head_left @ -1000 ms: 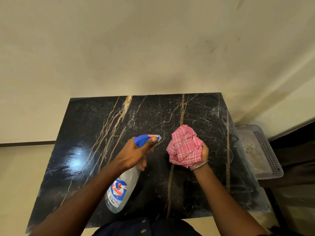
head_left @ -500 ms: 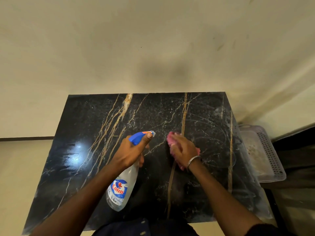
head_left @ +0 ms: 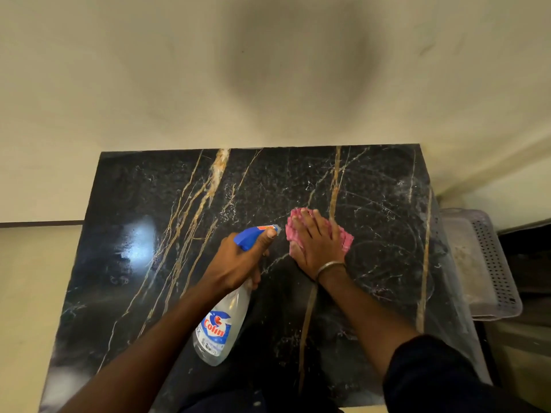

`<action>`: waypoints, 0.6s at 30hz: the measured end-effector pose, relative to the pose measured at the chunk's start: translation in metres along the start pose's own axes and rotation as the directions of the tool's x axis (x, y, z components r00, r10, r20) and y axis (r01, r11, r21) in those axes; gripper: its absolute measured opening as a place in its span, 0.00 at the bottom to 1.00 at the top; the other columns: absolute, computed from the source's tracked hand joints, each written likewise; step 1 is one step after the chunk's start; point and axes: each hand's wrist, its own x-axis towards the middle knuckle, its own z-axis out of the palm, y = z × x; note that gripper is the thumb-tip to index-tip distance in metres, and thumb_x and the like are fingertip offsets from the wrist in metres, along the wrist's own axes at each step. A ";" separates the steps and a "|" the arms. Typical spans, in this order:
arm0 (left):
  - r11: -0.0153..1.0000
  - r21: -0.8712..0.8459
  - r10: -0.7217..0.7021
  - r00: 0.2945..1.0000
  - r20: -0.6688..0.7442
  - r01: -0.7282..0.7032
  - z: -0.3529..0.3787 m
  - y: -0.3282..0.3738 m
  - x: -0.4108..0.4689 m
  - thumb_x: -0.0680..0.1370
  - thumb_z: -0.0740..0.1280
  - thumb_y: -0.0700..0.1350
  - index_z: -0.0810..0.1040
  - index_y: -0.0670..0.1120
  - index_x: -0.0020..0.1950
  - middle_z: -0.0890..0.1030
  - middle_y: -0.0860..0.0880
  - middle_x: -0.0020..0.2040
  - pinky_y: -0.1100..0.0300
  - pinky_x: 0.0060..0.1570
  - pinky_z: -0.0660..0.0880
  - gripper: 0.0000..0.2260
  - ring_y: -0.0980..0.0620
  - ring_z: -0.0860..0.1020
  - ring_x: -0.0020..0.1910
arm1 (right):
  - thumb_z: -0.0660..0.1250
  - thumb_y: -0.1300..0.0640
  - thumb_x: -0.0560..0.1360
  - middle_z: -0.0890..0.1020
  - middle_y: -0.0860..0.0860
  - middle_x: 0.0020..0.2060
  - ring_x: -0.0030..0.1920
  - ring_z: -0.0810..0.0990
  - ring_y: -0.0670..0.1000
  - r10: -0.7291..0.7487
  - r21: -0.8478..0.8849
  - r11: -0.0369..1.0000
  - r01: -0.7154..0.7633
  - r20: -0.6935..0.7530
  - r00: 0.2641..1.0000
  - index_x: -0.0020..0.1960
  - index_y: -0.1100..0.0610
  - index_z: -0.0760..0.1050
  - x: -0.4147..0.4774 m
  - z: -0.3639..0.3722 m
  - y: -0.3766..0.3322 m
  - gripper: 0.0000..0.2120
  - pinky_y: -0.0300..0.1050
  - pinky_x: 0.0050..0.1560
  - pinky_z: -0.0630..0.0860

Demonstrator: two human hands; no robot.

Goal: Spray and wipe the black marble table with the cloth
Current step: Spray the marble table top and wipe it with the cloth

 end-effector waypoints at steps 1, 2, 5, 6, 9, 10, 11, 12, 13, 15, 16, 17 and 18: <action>1.000 0.003 -0.007 1.000 -0.006 0.007 -0.001 -0.002 0.008 0.75 0.58 0.66 0.79 0.41 0.51 0.81 0.39 0.31 0.60 0.32 0.77 0.28 0.42 0.80 0.26 | 0.50 0.39 0.77 0.59 0.51 0.78 0.77 0.56 0.56 0.006 -0.004 1.000 -0.006 0.006 1.000 0.79 0.49 0.55 0.017 -0.001 0.003 0.33 0.63 0.73 0.54; 1.000 0.005 -0.007 1.000 -0.015 0.007 -0.001 -0.002 0.014 0.76 0.58 0.64 0.79 0.43 0.50 0.80 0.40 0.30 0.60 0.32 0.77 0.25 0.43 0.80 0.25 | 0.50 0.39 0.77 0.59 0.51 0.78 0.77 0.56 0.56 0.015 -0.012 1.000 -0.015 0.009 1.000 0.79 0.50 0.55 0.033 -0.003 0.005 0.33 0.63 0.73 0.54; 1.000 -0.006 0.014 0.999 -0.033 -0.014 -0.003 -0.002 0.030 0.78 0.58 0.62 0.77 0.52 0.41 0.79 0.46 0.27 0.59 0.35 0.75 0.17 0.50 0.80 0.24 | 0.48 0.39 0.76 0.60 0.52 0.77 0.77 0.57 0.57 0.043 -0.036 0.998 -0.042 0.015 0.999 0.79 0.50 0.55 0.079 -0.013 0.011 0.33 0.63 0.73 0.56; 1.000 0.002 0.009 0.999 -0.040 -0.009 -0.004 -0.002 0.035 0.78 0.57 0.62 0.76 0.53 0.40 0.79 0.45 0.26 0.61 0.37 0.75 0.17 0.52 0.79 0.24 | 0.48 0.39 0.76 0.60 0.52 0.77 0.77 0.57 0.58 0.046 -0.041 0.998 -0.046 0.015 0.999 0.78 0.50 0.55 0.095 -0.015 0.013 0.33 0.63 0.73 0.56; 1.000 0.003 -0.014 0.998 -0.062 0.015 -0.007 0.000 0.047 0.75 0.56 0.65 0.77 0.50 0.40 0.79 0.44 0.25 0.62 0.37 0.75 0.20 0.54 0.79 0.24 | 0.48 0.40 0.78 0.59 0.53 0.78 0.77 0.56 0.58 0.046 -0.057 0.997 -0.046 0.005 0.999 0.79 0.50 0.53 0.136 -0.023 0.022 0.32 0.63 0.73 0.55; 1.000 0.002 -0.020 0.998 -0.067 0.020 -0.008 0.001 0.051 0.74 0.56 0.66 0.77 0.51 0.40 0.78 0.45 0.25 0.61 0.36 0.76 0.21 0.53 0.79 0.24 | 0.49 0.41 0.78 0.58 0.52 0.78 0.77 0.55 0.58 0.044 -0.059 0.997 -0.044 0.003 0.999 0.79 0.50 0.52 0.149 -0.025 0.025 0.31 0.63 0.74 0.54; 1.000 -0.002 -0.027 0.997 -0.066 0.027 -0.009 0.003 0.054 0.74 0.56 0.67 0.77 0.52 0.39 0.78 0.46 0.25 0.59 0.37 0.76 0.21 0.53 0.79 0.24 | 0.50 0.41 0.79 0.56 0.52 0.78 0.78 0.53 0.58 0.043 -0.058 0.997 -0.042 0.005 0.999 0.79 0.49 0.51 0.161 -0.027 0.027 0.31 0.63 0.74 0.53; 1.000 -0.009 -0.028 0.997 -0.065 0.028 -0.009 0.004 0.057 0.73 0.56 0.68 0.77 0.53 0.39 0.77 0.46 0.25 0.58 0.39 0.76 0.20 0.53 0.79 0.25 | 0.51 0.42 0.79 0.56 0.52 0.78 0.78 0.53 0.57 0.043 -0.054 0.998 -0.043 0.005 0.999 0.79 0.49 0.51 0.170 -0.028 0.030 0.30 0.62 0.75 0.52; 0.999 -0.016 -0.030 0.997 -0.069 0.029 -0.010 0.005 0.059 0.73 0.56 0.68 0.76 0.54 0.39 0.77 0.45 0.25 0.57 0.39 0.77 0.20 0.52 0.78 0.25 | 0.51 0.42 0.79 0.56 0.52 0.78 0.78 0.52 0.57 0.046 -0.048 0.998 -0.045 0.008 0.999 0.79 0.49 0.51 0.178 -0.030 0.031 0.30 0.62 0.75 0.51; 0.999 -0.030 -0.024 0.996 -0.083 0.021 -0.011 0.007 0.062 0.74 0.57 0.66 0.76 0.57 0.39 0.77 0.41 0.27 0.57 0.37 0.77 0.17 0.51 0.78 0.24 | 0.52 0.43 0.80 0.56 0.52 0.78 0.78 0.53 0.57 0.052 -0.048 0.997 -0.052 0.011 0.999 0.79 0.48 0.51 0.185 -0.032 0.031 0.30 0.62 0.75 0.51; 0.999 -0.040 -0.016 0.996 -0.087 0.013 -0.012 0.007 0.062 0.75 0.57 0.65 0.76 0.58 0.40 0.78 0.38 0.29 0.58 0.35 0.77 0.15 0.51 0.79 0.24 | 0.52 0.43 0.80 0.56 0.52 0.78 0.78 0.52 0.57 0.053 -0.051 0.997 -0.053 0.017 0.998 0.79 0.48 0.51 0.186 -0.033 0.031 0.30 0.62 0.75 0.51; 0.999 -0.048 -0.011 0.996 -0.089 0.006 -0.012 0.008 0.061 0.76 0.57 0.64 0.76 0.58 0.40 0.78 0.37 0.29 0.61 0.33 0.77 0.14 0.50 0.79 0.24 | 0.52 0.43 0.80 0.55 0.52 0.79 0.78 0.52 0.57 0.054 -0.052 0.997 -0.052 0.024 0.998 0.79 0.48 0.50 0.184 -0.034 0.031 0.30 0.61 0.76 0.50; 0.999 -0.051 -0.004 0.996 -0.094 -0.001 -0.013 0.008 0.060 0.76 0.57 0.64 0.75 0.57 0.40 0.78 0.38 0.28 0.63 0.33 0.76 0.14 0.50 0.79 0.23 | 0.51 0.42 0.80 0.54 0.52 0.79 0.78 0.51 0.57 0.053 -0.052 0.997 -0.052 0.032 0.998 0.79 0.48 0.50 0.181 -0.034 0.030 0.30 0.61 0.76 0.50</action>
